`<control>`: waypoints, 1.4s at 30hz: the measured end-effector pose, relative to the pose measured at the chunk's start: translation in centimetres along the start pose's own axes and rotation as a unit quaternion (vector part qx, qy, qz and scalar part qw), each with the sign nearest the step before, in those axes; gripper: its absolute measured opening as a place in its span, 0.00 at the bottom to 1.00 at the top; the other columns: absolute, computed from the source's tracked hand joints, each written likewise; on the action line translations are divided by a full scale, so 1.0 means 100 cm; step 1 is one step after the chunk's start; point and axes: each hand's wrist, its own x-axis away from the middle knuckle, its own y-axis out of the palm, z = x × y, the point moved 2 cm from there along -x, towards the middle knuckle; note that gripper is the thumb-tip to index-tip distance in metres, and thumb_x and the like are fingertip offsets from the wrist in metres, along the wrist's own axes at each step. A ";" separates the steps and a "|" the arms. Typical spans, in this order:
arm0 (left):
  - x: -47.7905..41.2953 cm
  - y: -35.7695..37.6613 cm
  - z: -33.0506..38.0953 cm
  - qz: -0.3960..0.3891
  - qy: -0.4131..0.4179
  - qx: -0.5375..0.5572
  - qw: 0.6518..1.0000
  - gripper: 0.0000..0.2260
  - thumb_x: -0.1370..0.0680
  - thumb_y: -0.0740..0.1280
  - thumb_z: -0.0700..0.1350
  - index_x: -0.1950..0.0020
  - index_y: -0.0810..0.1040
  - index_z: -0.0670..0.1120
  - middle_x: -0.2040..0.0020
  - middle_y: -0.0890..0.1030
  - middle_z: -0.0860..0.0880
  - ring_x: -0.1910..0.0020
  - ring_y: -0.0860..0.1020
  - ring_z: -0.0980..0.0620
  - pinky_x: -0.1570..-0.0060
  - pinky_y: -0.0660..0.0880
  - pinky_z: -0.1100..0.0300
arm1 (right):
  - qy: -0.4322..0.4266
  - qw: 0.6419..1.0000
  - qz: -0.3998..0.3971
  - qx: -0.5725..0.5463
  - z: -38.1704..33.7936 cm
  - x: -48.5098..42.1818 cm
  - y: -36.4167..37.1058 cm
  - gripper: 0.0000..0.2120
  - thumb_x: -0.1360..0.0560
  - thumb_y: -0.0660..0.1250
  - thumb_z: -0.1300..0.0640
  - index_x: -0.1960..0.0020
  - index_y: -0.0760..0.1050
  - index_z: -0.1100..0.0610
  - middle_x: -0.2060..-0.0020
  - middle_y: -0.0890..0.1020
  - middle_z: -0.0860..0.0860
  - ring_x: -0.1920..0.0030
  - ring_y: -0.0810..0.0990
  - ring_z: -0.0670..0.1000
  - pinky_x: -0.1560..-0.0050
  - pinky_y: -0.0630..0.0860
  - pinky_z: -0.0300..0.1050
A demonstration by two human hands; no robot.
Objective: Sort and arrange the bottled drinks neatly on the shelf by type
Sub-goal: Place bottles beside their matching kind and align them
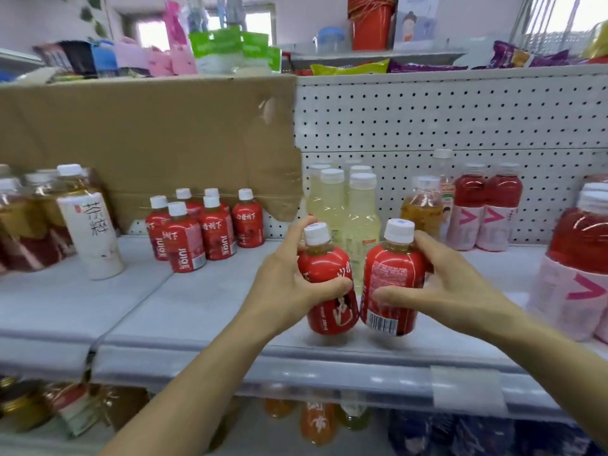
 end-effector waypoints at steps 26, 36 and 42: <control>-0.046 -0.243 -0.194 0.044 -0.019 -0.144 0.988 0.33 0.31 0.78 0.55 0.32 0.65 0.55 0.35 0.76 0.55 0.38 0.77 0.53 0.40 0.78 0.48 | 0.074 0.996 0.021 0.037 -0.098 -0.168 0.266 0.41 0.46 0.72 0.31 0.36 0.64 0.38 0.40 0.79 0.41 0.41 0.80 0.47 0.40 0.78 0.57; -0.011 -0.279 -0.190 0.149 0.024 -0.170 0.974 0.21 0.27 0.73 0.57 0.39 0.73 0.52 0.44 0.75 0.54 0.50 0.75 0.57 0.55 0.75 0.63 | 0.067 0.993 0.088 0.038 -0.113 -0.171 0.275 0.36 0.32 0.67 0.31 0.29 0.61 0.43 0.34 0.71 0.46 0.33 0.72 0.50 0.34 0.72 0.59; -0.018 -0.324 -0.214 0.303 -0.052 -0.158 0.938 0.35 0.30 0.79 0.51 0.30 0.65 0.46 0.38 0.68 0.50 0.39 0.71 0.52 0.40 0.75 0.57 | -0.143 0.965 0.211 0.057 -0.180 -0.182 0.277 0.25 0.20 0.62 0.46 0.26 0.64 0.54 0.33 0.66 0.43 0.33 0.60 0.40 0.37 0.57 0.29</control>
